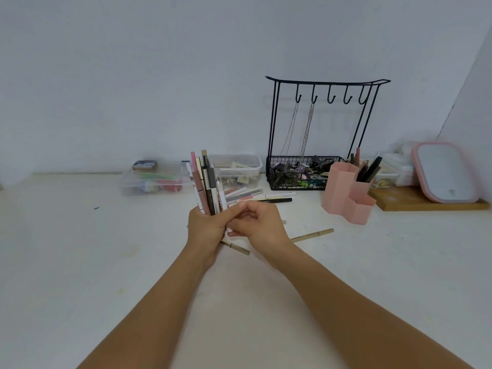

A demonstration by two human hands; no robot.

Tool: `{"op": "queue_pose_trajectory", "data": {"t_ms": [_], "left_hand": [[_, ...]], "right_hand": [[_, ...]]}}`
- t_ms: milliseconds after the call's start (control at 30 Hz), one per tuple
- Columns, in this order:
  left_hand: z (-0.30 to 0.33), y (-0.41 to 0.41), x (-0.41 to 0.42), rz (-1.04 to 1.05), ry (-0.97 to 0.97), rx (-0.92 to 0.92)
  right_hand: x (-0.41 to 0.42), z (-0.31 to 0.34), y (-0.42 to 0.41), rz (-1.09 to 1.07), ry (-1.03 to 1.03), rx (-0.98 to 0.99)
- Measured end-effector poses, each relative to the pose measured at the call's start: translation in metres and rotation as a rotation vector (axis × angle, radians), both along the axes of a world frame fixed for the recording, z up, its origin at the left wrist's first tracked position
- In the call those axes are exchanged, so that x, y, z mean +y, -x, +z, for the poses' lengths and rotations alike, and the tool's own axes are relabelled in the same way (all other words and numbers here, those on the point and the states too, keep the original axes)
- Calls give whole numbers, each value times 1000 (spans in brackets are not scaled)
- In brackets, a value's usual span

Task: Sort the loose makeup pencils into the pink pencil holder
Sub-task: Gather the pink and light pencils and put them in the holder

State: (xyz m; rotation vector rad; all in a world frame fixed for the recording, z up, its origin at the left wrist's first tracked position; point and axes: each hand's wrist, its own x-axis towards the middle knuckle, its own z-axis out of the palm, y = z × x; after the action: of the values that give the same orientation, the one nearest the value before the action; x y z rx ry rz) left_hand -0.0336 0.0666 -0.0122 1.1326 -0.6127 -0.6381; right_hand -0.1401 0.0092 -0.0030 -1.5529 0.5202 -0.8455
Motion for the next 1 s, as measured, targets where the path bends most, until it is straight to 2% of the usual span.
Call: {"op": "queue_pose_trajectory", "data": {"t_ms": [167,233,367,467,567,767,1000], "left_hand": [[-1,-2,-6,103,-100,-14],[0,-3,-7,125,-116,-22],[-2,-6,-8,102,-101,58],[-4,-9,-11,96,-91,81],[-5,-9,-12,95,-110,59],[-5,-11,-12,77,-97,68],[-5,-9,-12,85,-125,57]], "right_hand": [[-2,7,10,90,-48,24],[-17,13,14,45,9,95],[-82,13,20,-363,504,494],[-120,4,20,-322,637,803],[-134,0,16,-277,722,961],[-137,3,12,-299,741,979],[-132,1,20,-234,674,892]]}}
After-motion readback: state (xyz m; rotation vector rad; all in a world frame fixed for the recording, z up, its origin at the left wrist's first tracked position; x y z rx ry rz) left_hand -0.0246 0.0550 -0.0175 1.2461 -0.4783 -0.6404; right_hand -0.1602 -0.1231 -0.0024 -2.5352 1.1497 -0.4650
